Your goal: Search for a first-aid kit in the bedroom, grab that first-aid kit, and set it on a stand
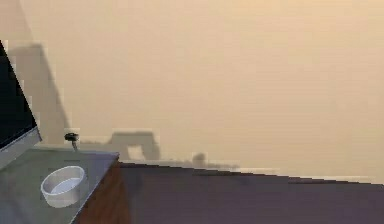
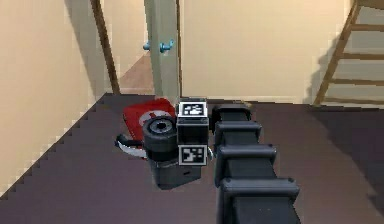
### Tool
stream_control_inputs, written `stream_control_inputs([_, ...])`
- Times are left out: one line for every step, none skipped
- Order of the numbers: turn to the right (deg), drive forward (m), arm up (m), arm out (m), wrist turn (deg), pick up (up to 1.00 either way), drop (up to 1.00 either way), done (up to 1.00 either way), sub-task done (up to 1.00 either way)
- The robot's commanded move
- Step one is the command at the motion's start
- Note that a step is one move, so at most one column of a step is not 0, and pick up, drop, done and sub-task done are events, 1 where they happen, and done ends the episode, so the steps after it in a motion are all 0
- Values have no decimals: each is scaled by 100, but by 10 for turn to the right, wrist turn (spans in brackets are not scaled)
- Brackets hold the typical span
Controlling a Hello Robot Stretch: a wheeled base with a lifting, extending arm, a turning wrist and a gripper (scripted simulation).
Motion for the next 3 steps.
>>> stream_control_inputs([0, 35, 0, 0, 0, 0, 0, 0, 0])
stream_control_inputs([-450, 0, 0, 0, 0, 0, 0, 0, 0])
stream_control_inputs([-450, 0, 0, 0, 0, 0, 0, 0, 0])
